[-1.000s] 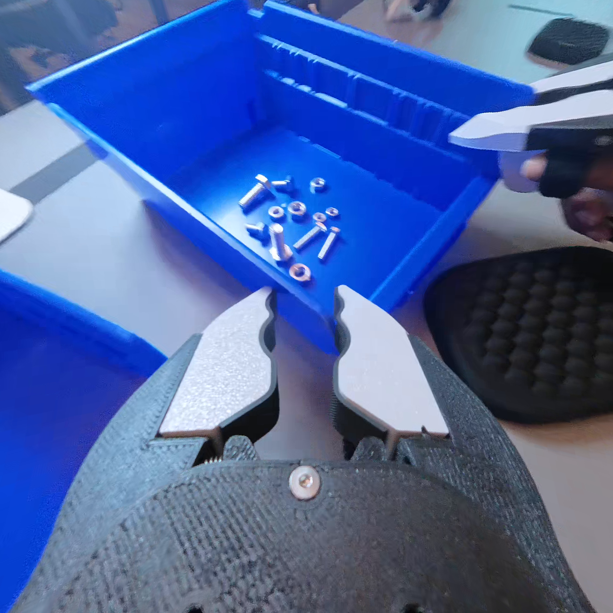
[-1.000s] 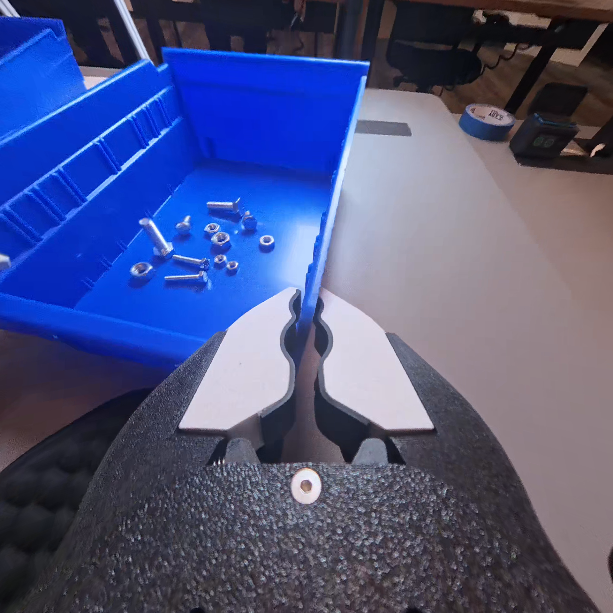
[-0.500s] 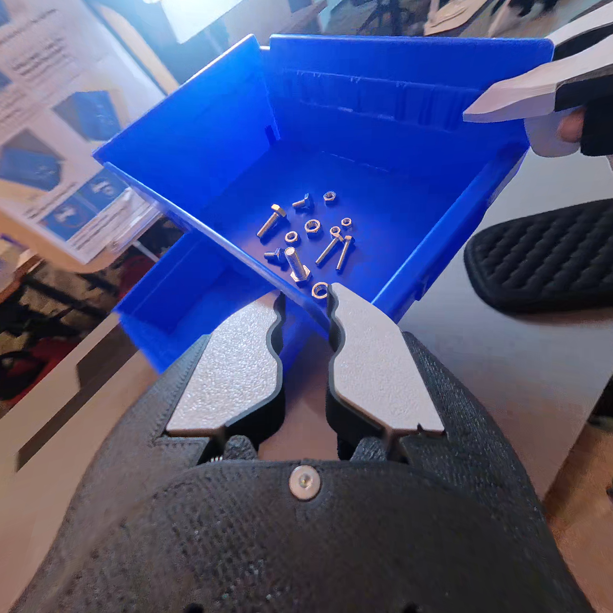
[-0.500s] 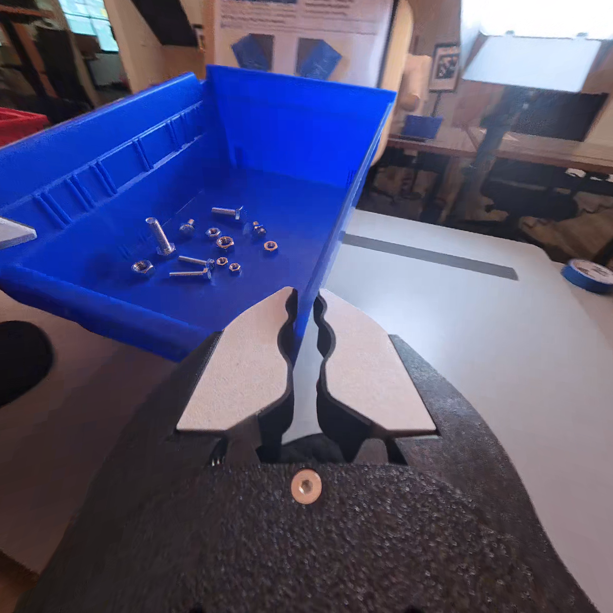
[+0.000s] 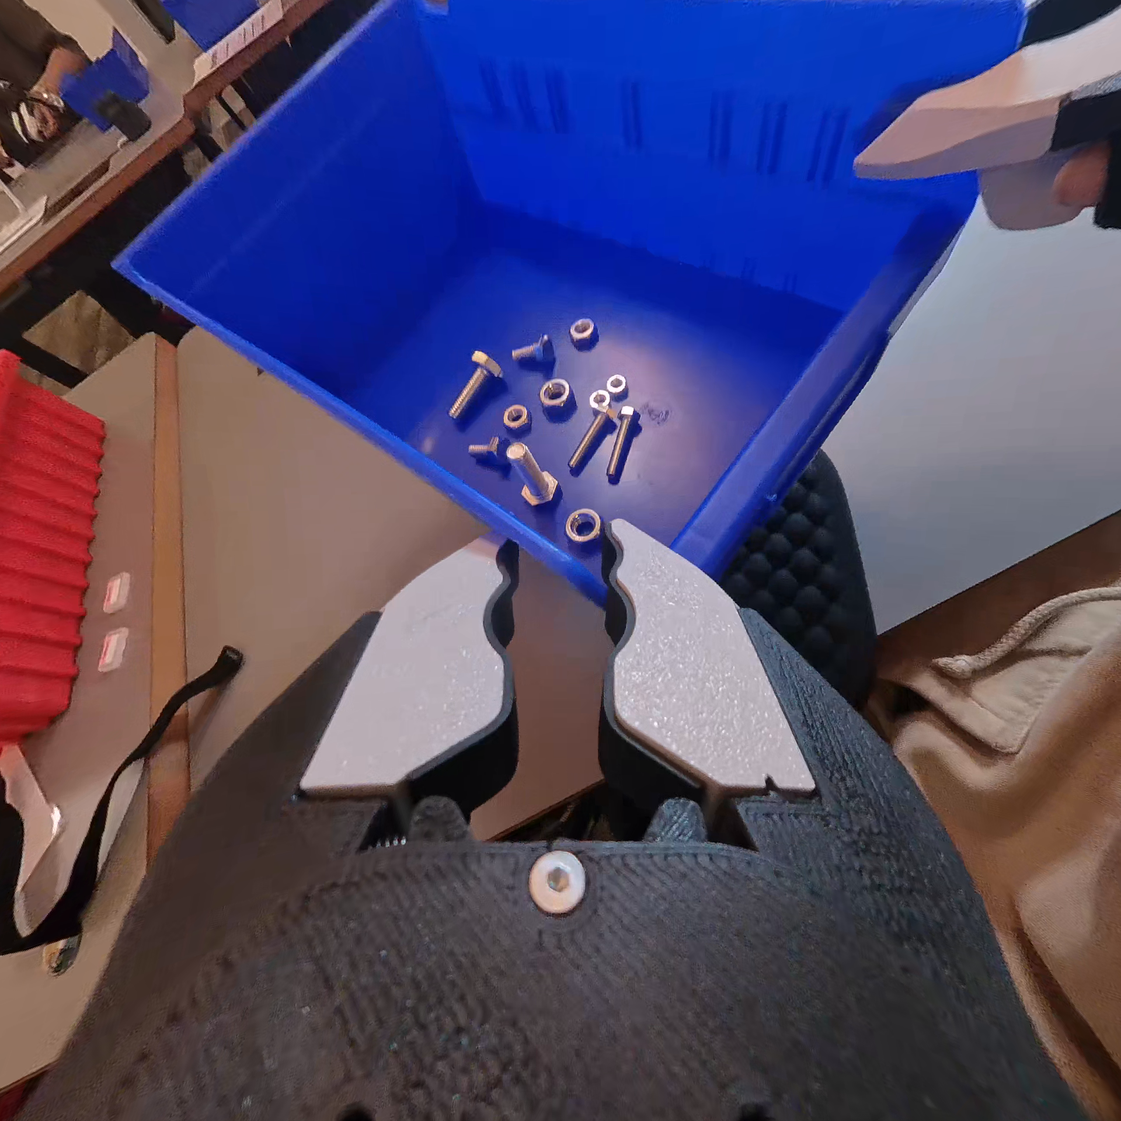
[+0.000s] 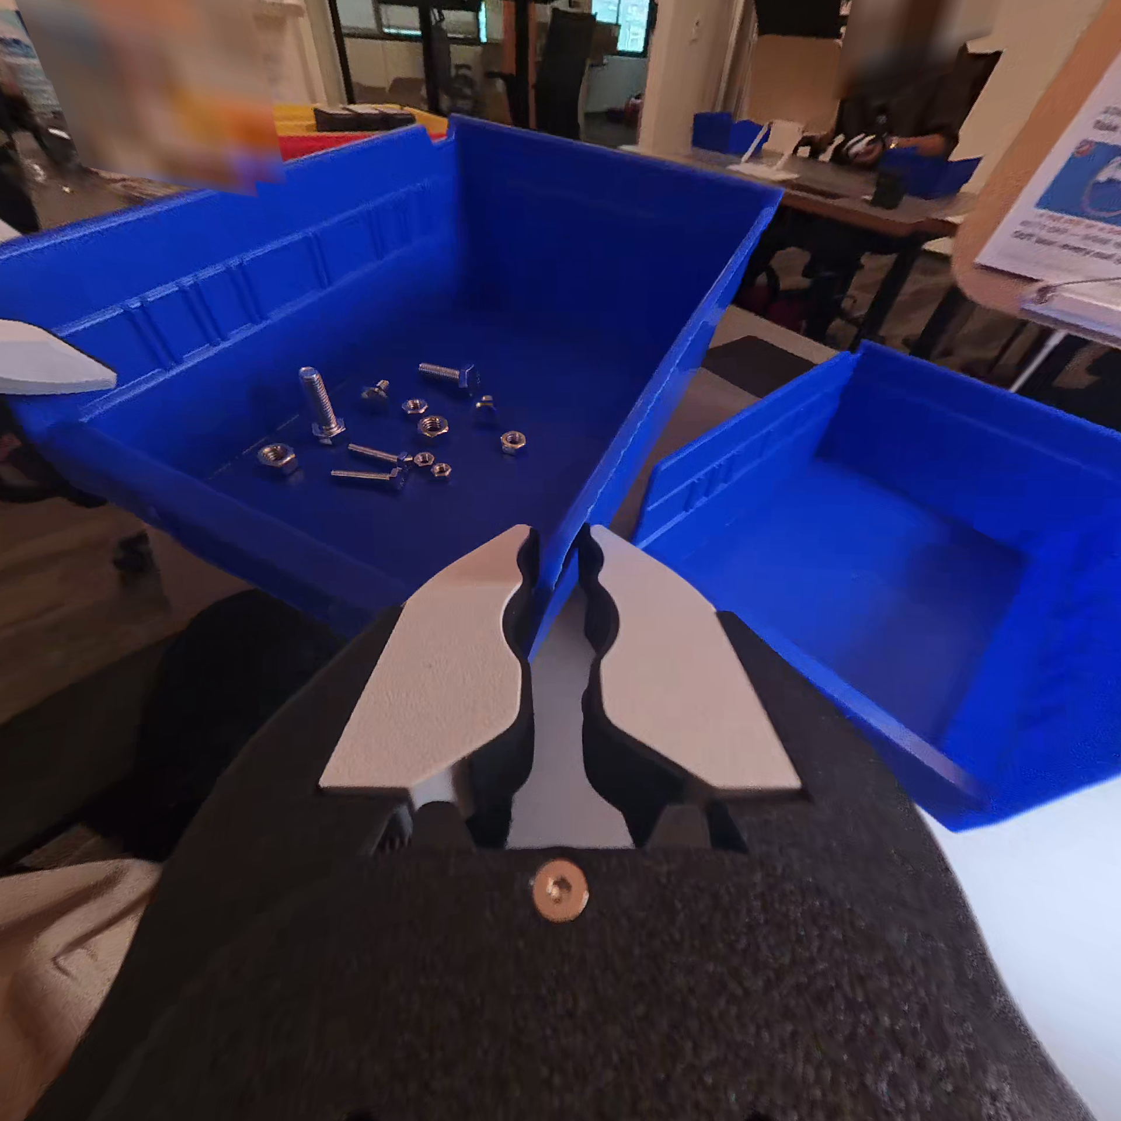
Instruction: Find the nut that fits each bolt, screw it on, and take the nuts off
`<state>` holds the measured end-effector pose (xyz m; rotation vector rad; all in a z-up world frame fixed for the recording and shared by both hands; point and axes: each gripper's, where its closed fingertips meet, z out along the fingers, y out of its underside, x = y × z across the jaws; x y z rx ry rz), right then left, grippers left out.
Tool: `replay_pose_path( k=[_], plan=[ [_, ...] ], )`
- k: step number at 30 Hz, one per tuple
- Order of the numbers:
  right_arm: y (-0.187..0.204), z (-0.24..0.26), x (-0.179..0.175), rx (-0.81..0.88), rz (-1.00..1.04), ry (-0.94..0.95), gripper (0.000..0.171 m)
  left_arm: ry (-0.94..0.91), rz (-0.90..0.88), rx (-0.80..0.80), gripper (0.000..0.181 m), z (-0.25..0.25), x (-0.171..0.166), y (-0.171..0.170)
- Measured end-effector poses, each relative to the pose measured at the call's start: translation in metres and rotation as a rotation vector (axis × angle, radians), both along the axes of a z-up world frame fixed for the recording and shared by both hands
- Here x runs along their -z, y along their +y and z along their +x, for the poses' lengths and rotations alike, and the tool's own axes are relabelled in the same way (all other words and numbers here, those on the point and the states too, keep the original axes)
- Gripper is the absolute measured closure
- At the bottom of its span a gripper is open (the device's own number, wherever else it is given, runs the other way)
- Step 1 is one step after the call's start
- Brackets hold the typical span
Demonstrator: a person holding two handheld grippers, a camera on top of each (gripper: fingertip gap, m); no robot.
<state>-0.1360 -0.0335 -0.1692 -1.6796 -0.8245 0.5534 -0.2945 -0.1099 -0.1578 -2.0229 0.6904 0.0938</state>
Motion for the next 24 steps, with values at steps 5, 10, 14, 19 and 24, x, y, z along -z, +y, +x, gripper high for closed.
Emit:
replay_pose_path(
  k=[5,10,14,19,24],
  plan=[
    [-0.003,-0.029,0.017,-0.083,-0.039,-0.027,0.157,-0.042,-0.014,-0.048,0.156,-0.027,0.002,-0.002],
    [0.012,-0.055,0.057,-0.135,-0.113,-0.050,0.156,-0.031,-0.100,-0.120,0.157,-0.053,0.038,0.011],
    [0.036,-0.061,0.069,-0.139,-0.098,-0.094,0.154,-0.039,-0.115,-0.147,0.157,-0.063,0.069,0.033],
    [0.043,-0.027,0.057,-0.218,-0.077,-0.146,0.121,-0.096,-0.011,-0.172,0.146,-0.065,0.057,0.051],
    [0.076,0.029,0.080,-0.212,-0.038,-0.500,0.107,-0.003,0.043,0.088,0.139,-0.002,0.028,0.050]
  ],
)
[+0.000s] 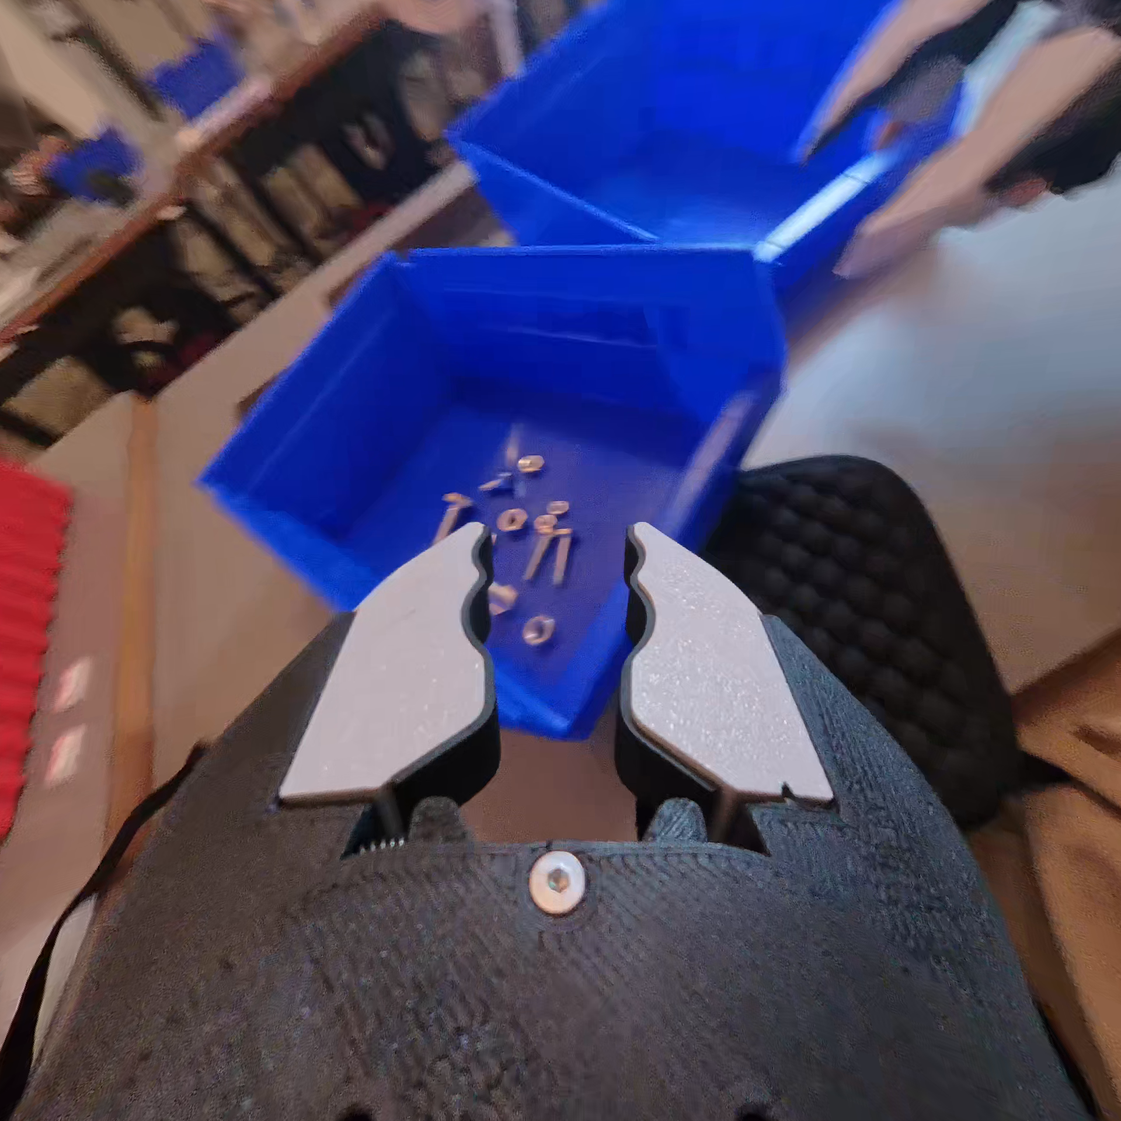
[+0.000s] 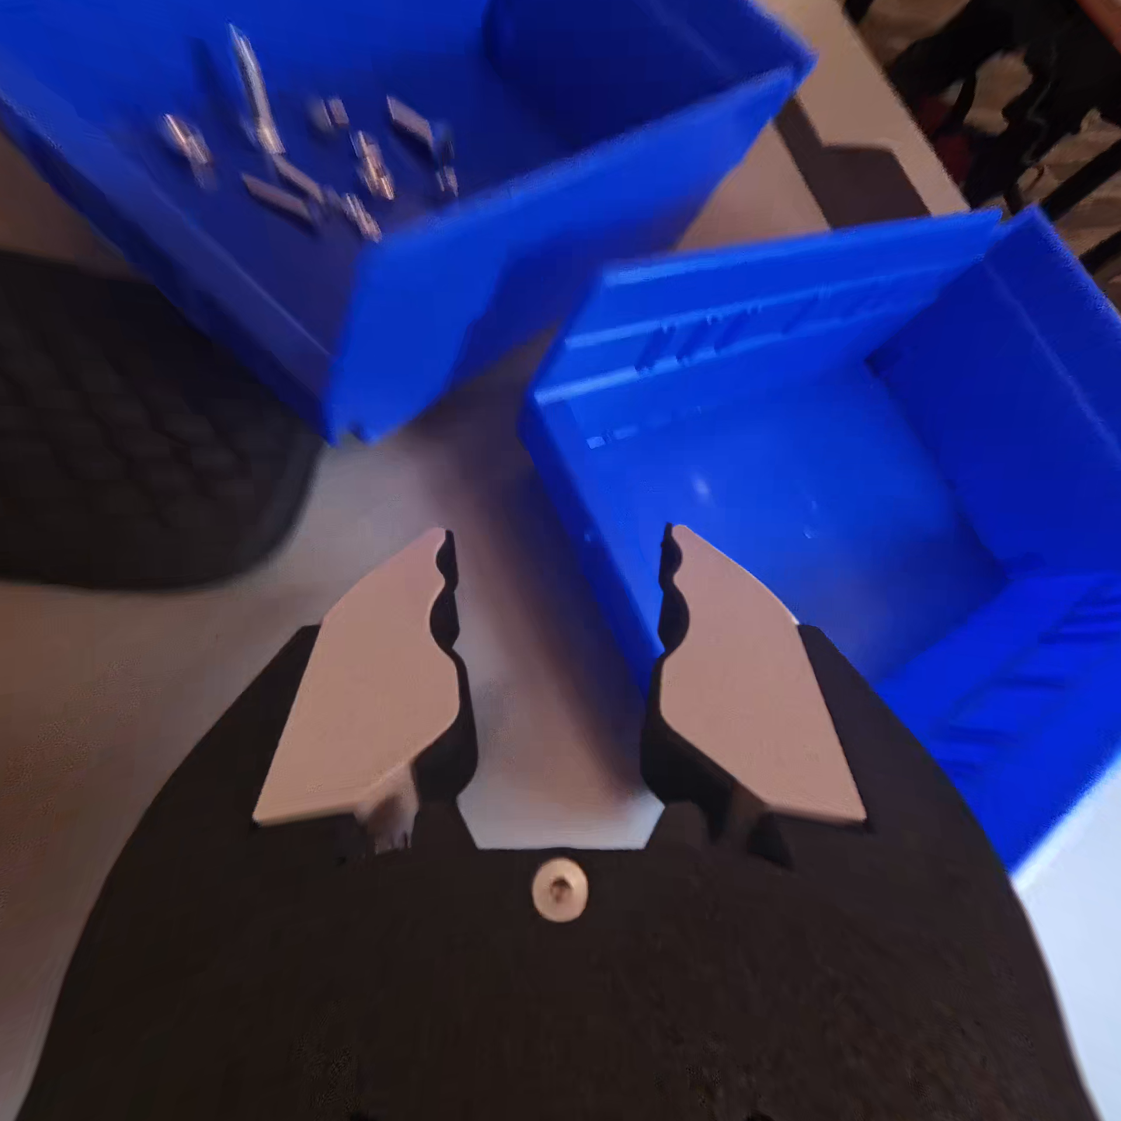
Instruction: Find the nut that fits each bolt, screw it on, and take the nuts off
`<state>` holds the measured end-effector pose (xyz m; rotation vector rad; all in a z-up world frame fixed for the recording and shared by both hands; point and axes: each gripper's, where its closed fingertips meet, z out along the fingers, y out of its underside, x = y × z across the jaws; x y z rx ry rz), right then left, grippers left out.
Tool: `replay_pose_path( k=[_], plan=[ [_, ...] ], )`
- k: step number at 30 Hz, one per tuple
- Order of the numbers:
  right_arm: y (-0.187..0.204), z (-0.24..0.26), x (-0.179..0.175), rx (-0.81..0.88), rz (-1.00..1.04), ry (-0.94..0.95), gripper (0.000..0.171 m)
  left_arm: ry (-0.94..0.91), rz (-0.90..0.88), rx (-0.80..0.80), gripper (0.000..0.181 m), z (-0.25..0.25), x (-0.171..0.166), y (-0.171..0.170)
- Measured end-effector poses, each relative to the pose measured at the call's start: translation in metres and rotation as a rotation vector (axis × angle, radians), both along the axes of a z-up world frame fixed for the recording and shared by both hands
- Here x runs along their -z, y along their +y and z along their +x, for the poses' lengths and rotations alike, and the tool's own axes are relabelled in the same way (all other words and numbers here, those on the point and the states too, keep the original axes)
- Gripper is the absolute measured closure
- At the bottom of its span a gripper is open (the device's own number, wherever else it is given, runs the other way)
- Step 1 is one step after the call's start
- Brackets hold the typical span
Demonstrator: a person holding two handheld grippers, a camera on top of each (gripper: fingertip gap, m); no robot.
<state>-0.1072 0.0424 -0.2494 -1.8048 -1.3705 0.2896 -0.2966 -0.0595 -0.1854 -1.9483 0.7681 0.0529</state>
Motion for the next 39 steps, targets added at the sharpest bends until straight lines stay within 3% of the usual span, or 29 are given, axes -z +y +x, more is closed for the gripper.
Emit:
replay_pose_path(
  k=[3,6,10,17,22,31,39],
  plan=[
    [0.021,0.015,0.029,-0.013,0.070,-0.281,0.104,0.168,-0.219,0.107,0.123,0.028,0.047,0.007],
    [0.039,0.028,0.048,0.008,0.180,-0.458,0.136,0.322,-0.321,0.157,0.127,0.035,0.081,0.016],
    [0.033,0.047,0.047,0.029,0.152,-0.470,0.138,0.395,-0.427,0.234,0.152,0.032,0.107,0.019],
    [-0.003,0.109,0.046,0.167,0.126,-0.450,0.138,0.411,-0.385,0.245,0.153,0.025,0.123,0.043],
    [-0.008,0.159,0.046,0.297,0.127,-0.440,0.139,0.401,-0.366,0.221,0.153,0.024,0.122,0.068],
    [0.040,0.247,0.044,0.545,0.115,-0.378,0.138,0.392,-0.308,0.148,0.152,0.010,0.121,0.132],
    [0.086,0.289,0.044,0.648,0.146,-0.381,0.139,0.401,-0.308,0.131,0.152,0.001,0.122,0.166]
  ],
)
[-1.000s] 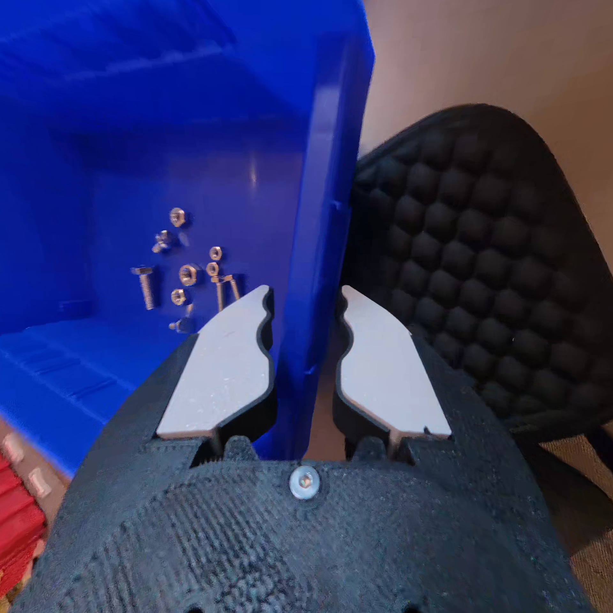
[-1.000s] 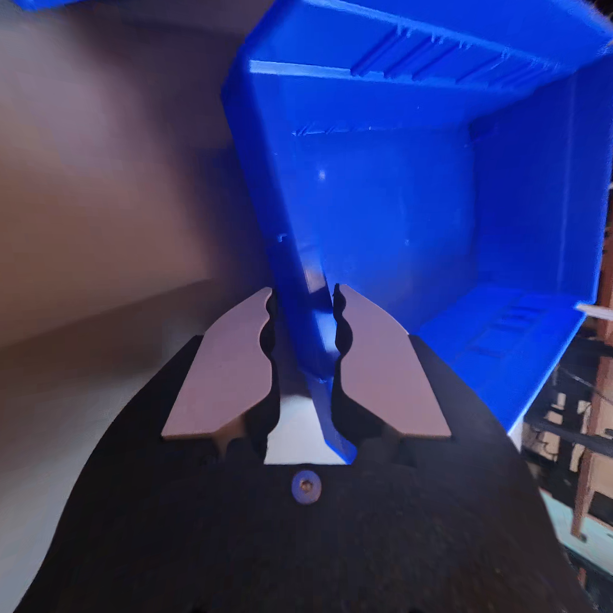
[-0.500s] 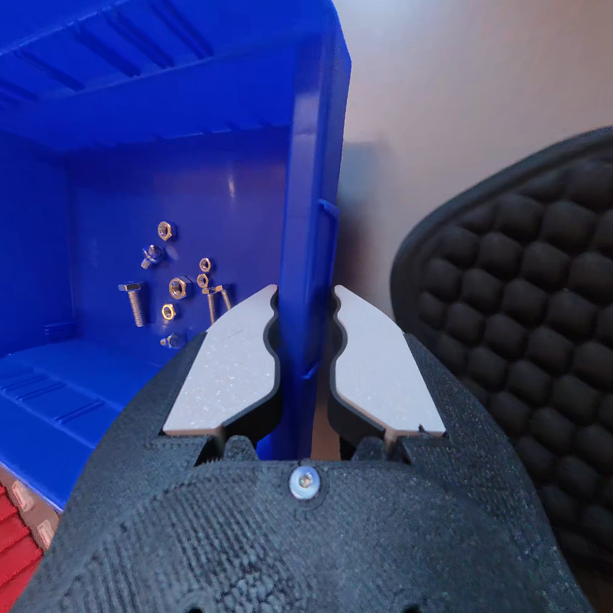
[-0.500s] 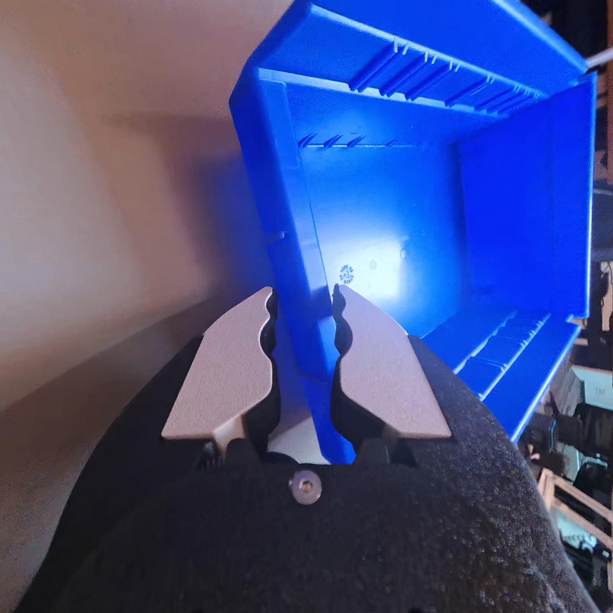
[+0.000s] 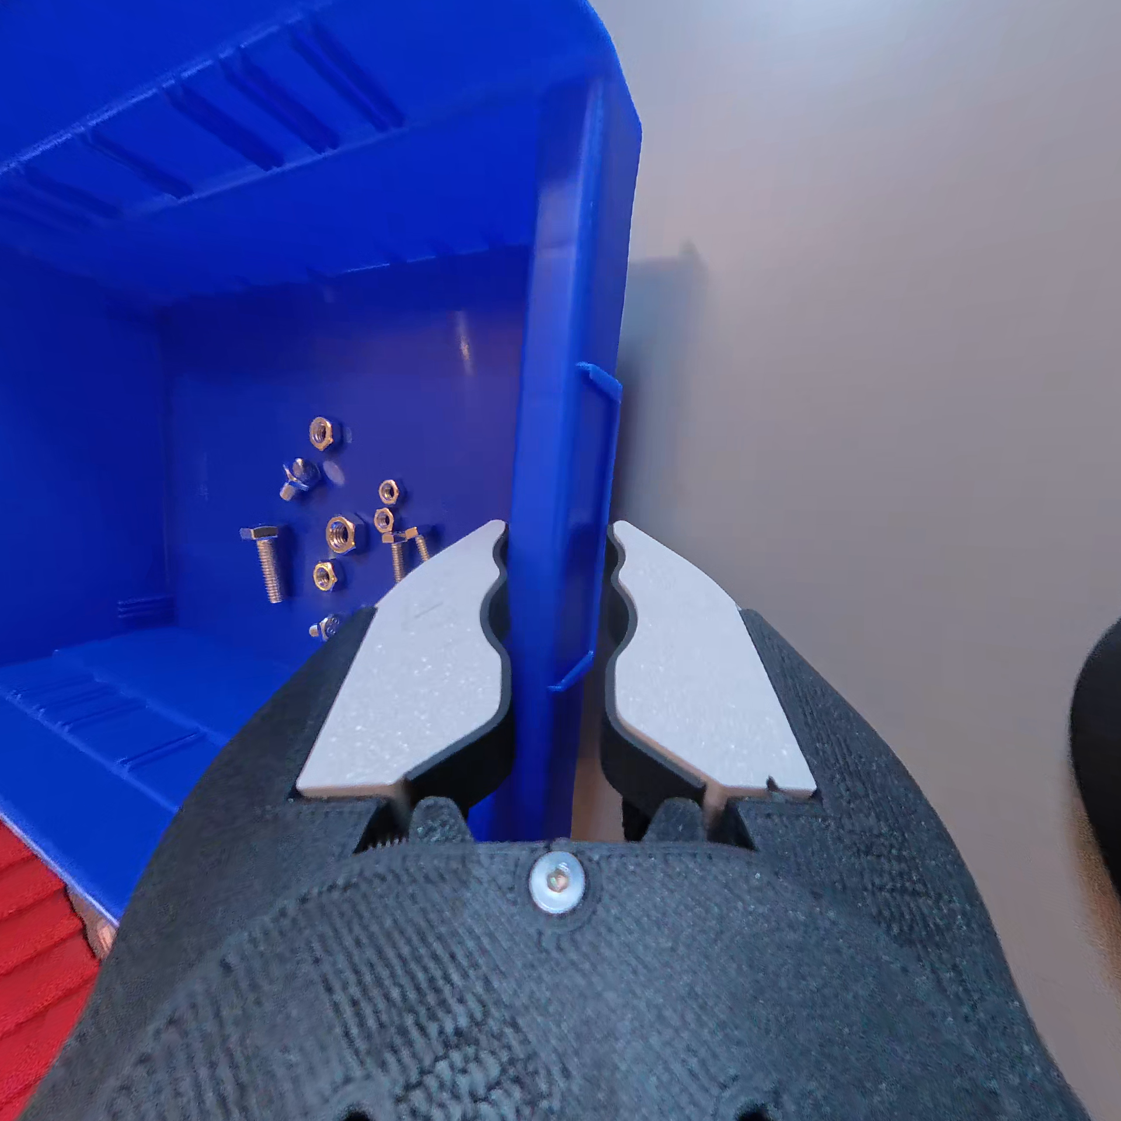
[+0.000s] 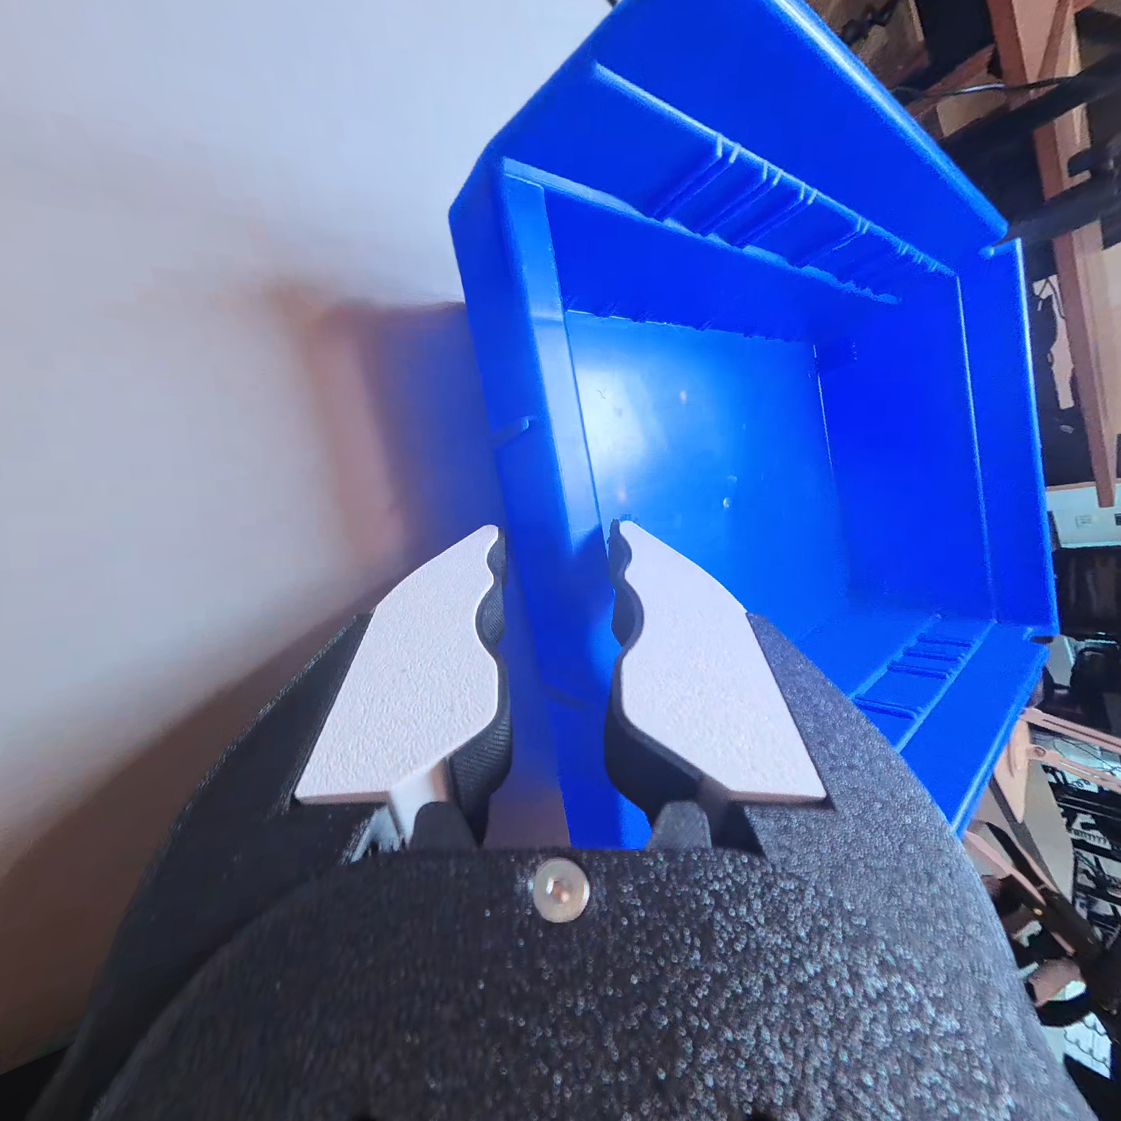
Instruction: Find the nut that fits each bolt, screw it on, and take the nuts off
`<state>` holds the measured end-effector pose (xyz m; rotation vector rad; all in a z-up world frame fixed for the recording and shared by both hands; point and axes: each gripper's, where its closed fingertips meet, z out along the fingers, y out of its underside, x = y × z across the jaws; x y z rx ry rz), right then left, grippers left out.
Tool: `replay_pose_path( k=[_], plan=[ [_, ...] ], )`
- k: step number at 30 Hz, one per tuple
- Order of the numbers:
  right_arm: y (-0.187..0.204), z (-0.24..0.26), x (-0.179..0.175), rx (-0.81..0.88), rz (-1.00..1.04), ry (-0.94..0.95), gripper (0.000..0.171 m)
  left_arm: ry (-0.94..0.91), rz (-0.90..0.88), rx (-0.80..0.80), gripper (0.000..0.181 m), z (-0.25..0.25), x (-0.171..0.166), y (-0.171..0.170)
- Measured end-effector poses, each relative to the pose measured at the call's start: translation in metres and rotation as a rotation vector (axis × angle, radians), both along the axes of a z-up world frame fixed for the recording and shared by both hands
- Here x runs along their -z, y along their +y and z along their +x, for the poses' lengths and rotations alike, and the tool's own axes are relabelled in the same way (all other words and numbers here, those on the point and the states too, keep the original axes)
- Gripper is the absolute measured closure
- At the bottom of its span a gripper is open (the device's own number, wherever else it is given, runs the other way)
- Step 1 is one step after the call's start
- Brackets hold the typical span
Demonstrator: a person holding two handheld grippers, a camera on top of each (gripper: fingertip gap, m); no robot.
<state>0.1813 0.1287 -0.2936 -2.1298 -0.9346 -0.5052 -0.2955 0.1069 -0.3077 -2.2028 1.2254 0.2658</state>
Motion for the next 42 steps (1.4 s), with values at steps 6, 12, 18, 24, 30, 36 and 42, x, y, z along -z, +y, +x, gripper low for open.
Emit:
replay_pose_path(
  k=[6,12,18,24,30,36,42],
  plan=[
    [0.023,0.017,0.000,0.010,0.020,-0.021,0.139,-0.005,-0.005,-0.012,0.152,-0.002,0.000,0.014],
    [0.039,0.025,0.000,0.019,0.043,0.022,0.137,-0.005,0.016,-0.032,0.152,-0.004,0.000,0.024],
    [0.035,-0.002,-0.039,-0.007,0.185,0.331,0.130,-0.046,0.080,-0.036,0.149,-0.008,-0.002,0.025],
    [0.026,-0.042,-0.101,-0.065,0.308,0.794,0.129,-0.283,0.167,-0.035,0.147,0.005,-0.037,0.017],
    [0.029,-0.063,-0.109,-0.128,0.367,0.964,0.129,-0.729,0.278,-0.229,0.156,-0.016,-0.115,0.033],
    [0.018,-0.083,-0.092,-0.205,0.367,0.920,0.142,-0.689,0.128,-0.404,0.160,-0.060,-0.125,0.083],
    [0.014,-0.077,-0.095,-0.215,0.404,0.918,0.171,-0.412,-0.113,-0.455,0.163,-0.088,-0.085,0.128]
  ],
)
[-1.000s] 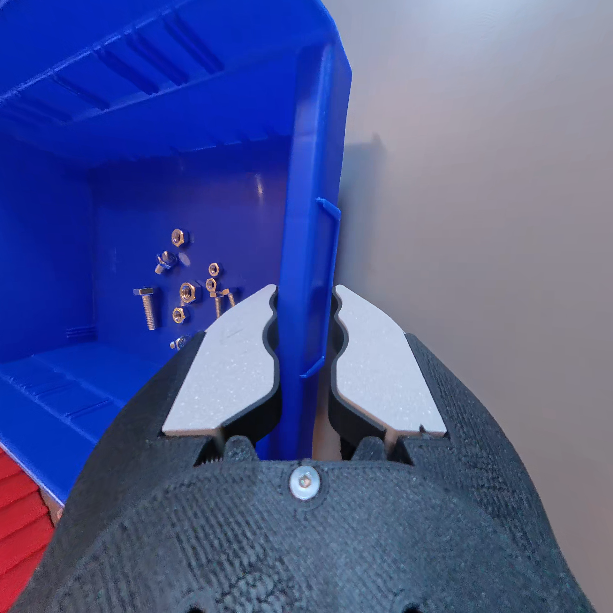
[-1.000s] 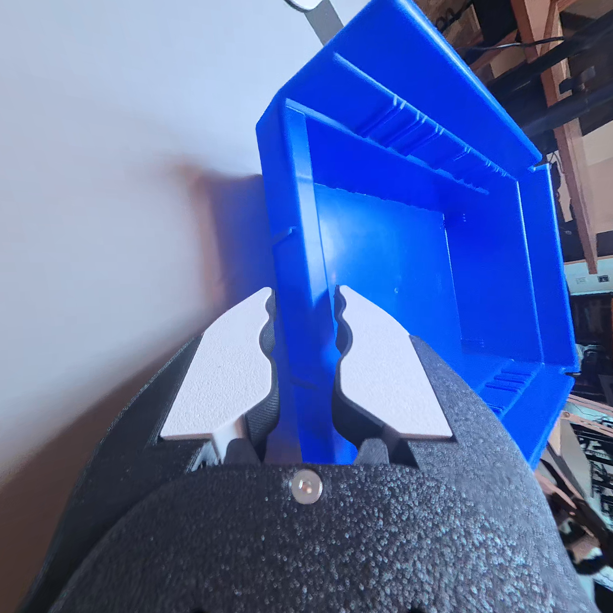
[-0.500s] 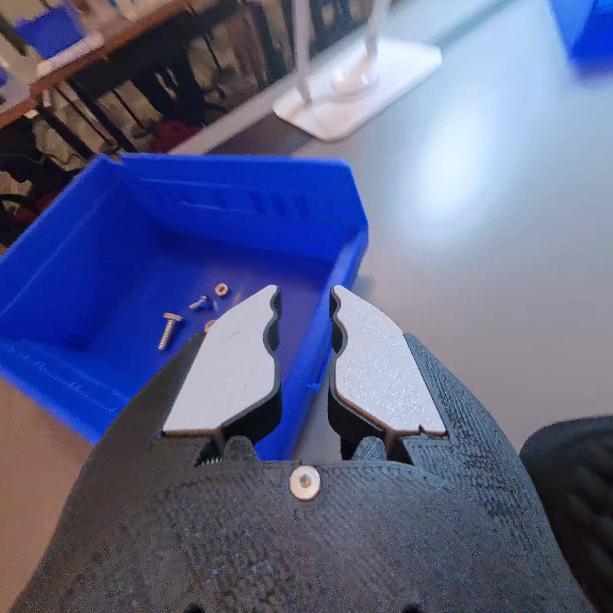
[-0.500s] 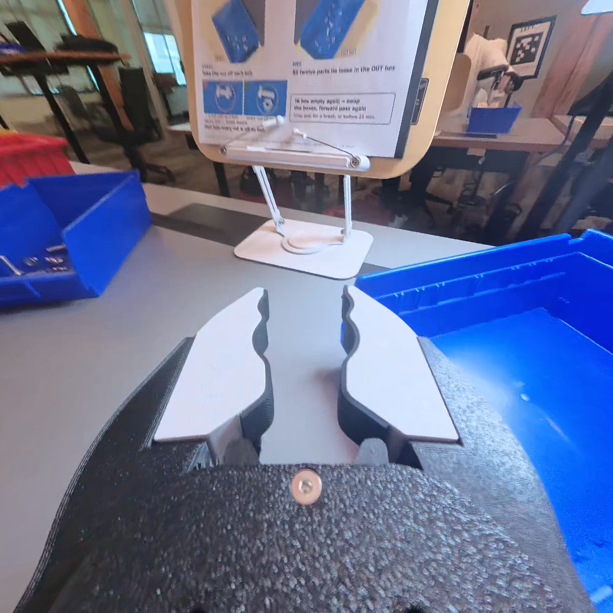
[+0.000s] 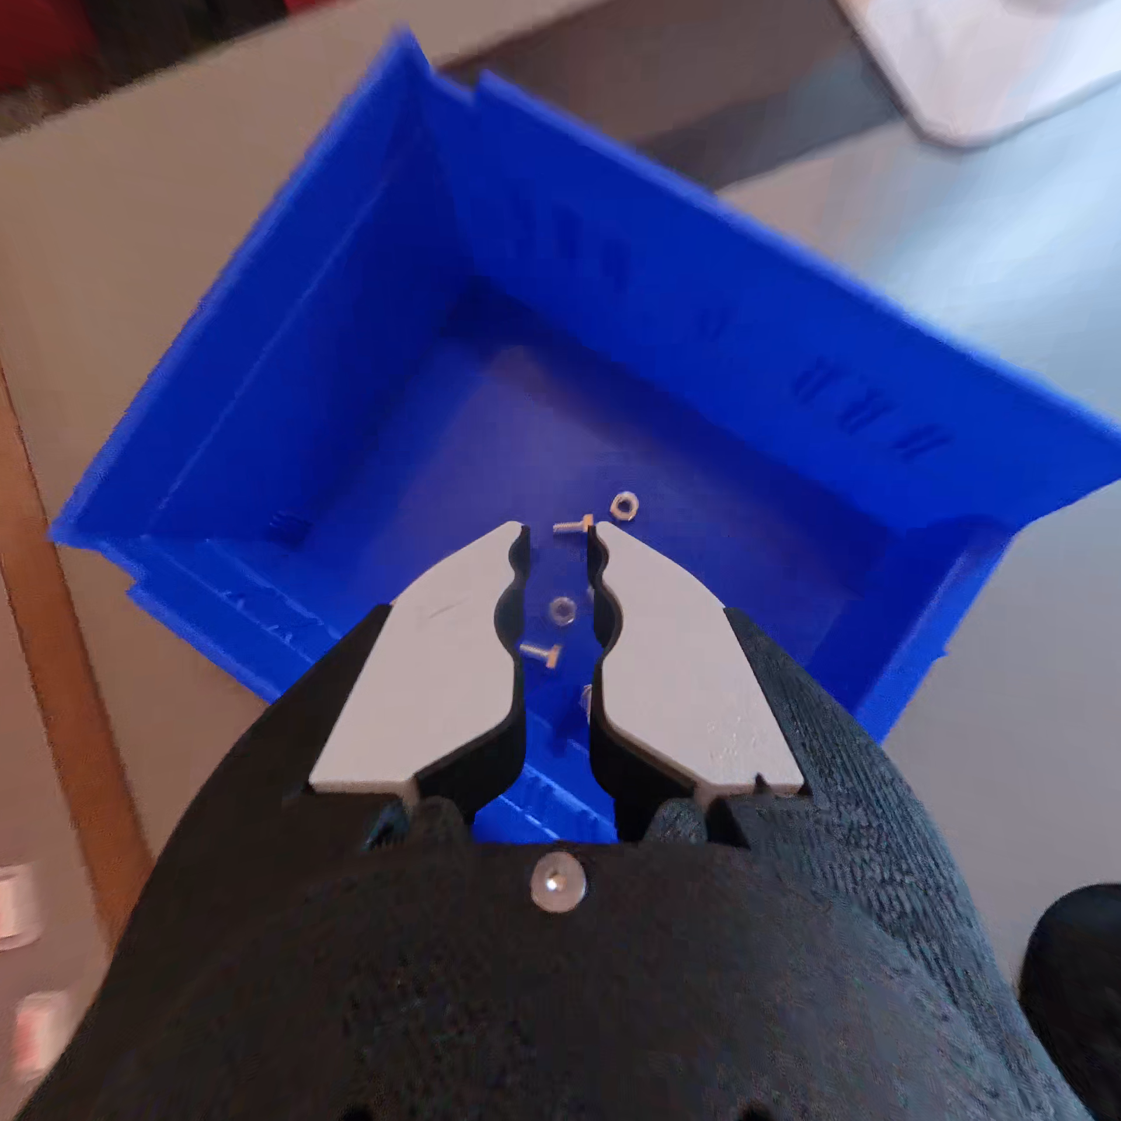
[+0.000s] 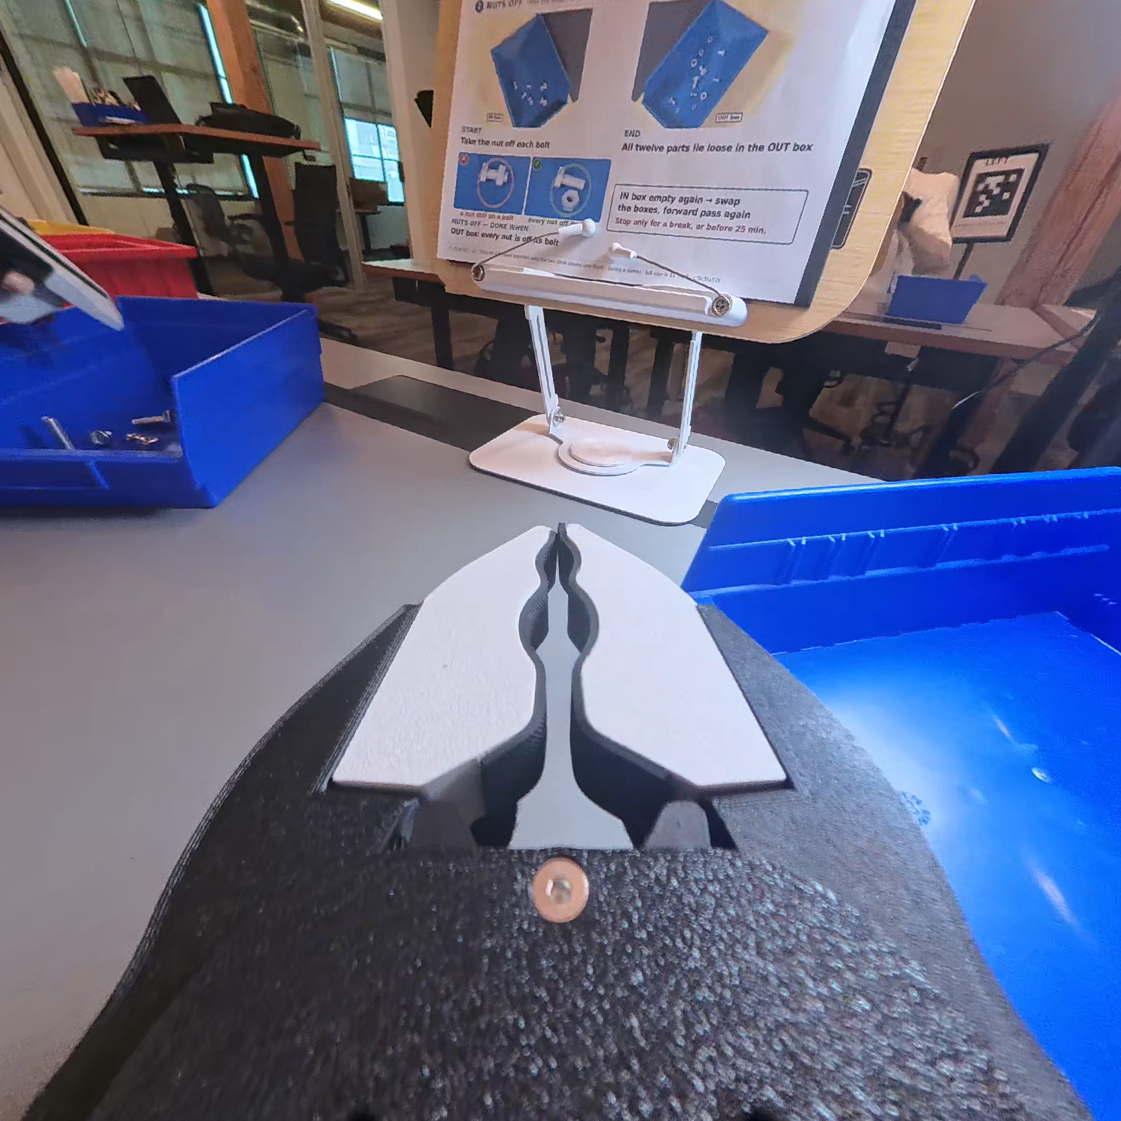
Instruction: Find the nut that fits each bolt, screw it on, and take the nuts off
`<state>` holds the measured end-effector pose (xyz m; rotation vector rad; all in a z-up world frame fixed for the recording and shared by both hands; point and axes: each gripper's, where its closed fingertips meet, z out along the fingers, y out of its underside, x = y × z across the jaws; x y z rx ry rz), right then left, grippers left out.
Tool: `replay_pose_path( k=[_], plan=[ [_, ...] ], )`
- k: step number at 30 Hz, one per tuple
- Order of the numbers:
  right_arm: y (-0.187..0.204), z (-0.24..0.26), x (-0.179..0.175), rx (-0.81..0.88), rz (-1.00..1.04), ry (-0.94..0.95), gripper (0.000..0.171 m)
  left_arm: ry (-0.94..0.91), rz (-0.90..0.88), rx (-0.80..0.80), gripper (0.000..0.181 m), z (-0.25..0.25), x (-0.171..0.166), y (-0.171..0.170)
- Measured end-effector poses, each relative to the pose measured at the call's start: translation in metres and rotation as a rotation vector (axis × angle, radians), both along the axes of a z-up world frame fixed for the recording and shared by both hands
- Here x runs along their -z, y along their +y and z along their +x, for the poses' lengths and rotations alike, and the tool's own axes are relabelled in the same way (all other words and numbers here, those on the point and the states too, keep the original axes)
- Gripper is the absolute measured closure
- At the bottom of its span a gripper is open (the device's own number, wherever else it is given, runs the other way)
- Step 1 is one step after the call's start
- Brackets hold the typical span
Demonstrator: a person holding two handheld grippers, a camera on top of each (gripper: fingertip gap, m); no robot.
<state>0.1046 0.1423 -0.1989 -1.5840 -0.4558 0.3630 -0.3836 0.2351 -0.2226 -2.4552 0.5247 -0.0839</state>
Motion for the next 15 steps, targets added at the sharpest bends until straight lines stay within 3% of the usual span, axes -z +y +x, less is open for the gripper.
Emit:
replay_pose_path(
  k=[7,12,13,15],
  plan=[
    [-0.001,-0.002,0.007,-0.033,-0.021,-0.010,0.171,0.319,-0.388,0.108,0.149,-0.025,0.063,0.005],
    [-0.004,-0.010,0.014,-0.059,-0.020,-0.058,0.171,0.365,-0.522,0.149,0.143,-0.031,0.090,0.006],
    [-0.004,-0.011,0.016,-0.065,-0.022,-0.067,0.171,0.361,-0.538,0.165,0.144,-0.029,0.095,0.005],
    [-0.004,-0.013,0.018,-0.071,-0.026,-0.080,0.171,0.379,-0.555,0.190,0.163,-0.029,0.101,0.004]
  ],
)
